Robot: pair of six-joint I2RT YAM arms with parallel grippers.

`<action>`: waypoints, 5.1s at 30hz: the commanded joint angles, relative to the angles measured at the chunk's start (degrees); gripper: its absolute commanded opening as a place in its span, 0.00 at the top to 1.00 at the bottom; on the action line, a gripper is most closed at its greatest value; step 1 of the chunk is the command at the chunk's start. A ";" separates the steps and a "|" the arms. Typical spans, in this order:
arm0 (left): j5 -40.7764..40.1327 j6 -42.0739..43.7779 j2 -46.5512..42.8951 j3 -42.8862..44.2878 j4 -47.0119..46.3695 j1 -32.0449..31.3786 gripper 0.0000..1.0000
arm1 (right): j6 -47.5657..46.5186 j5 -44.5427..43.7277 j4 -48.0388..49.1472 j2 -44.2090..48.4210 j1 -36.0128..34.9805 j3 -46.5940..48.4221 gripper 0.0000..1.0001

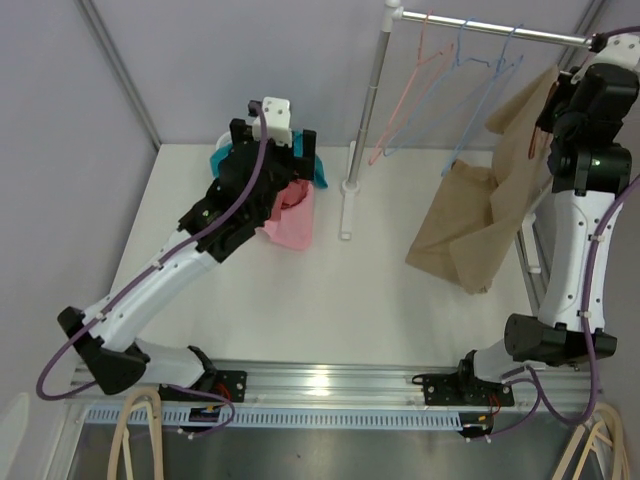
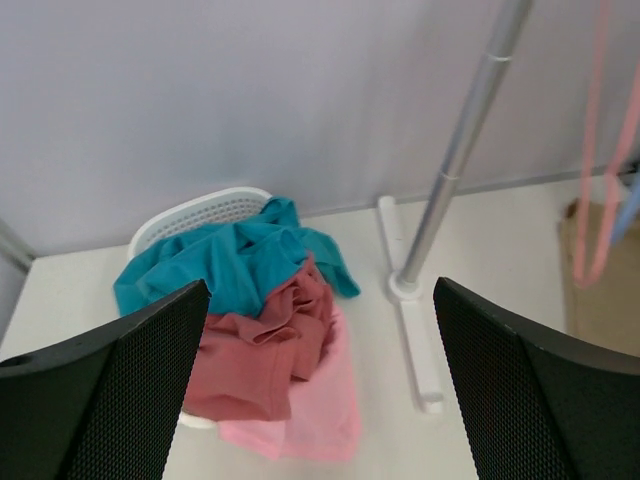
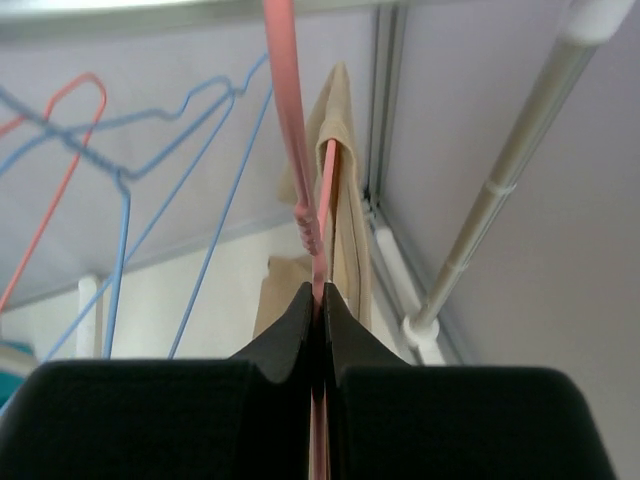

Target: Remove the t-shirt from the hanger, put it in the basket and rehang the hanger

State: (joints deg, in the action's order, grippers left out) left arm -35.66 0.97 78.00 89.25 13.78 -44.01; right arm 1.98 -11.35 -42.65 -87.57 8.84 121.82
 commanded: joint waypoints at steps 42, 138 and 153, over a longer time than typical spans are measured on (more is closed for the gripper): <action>22.21 12.40 11.47 -25.20 -53.69 -36.76 0.00 | 26.94 -19.85 -8.85 17.43 -18.60 -12.13 1.00; 32.85 -10.82 35.91 53.92 -8.41 24.58 0.99 | 4.88 5.38 16.81 -10.77 -0.23 10.81 1.00; 20.64 -12.76 45.49 54.89 -1.66 37.24 0.99 | 4.96 5.55 16.11 -16.32 0.12 10.03 1.00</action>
State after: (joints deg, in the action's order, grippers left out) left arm -9.72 -11.77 121.82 142.21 10.39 -6.39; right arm 6.63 -6.35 -28.75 -103.72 8.75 132.40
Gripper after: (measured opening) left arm 0.014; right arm 0.023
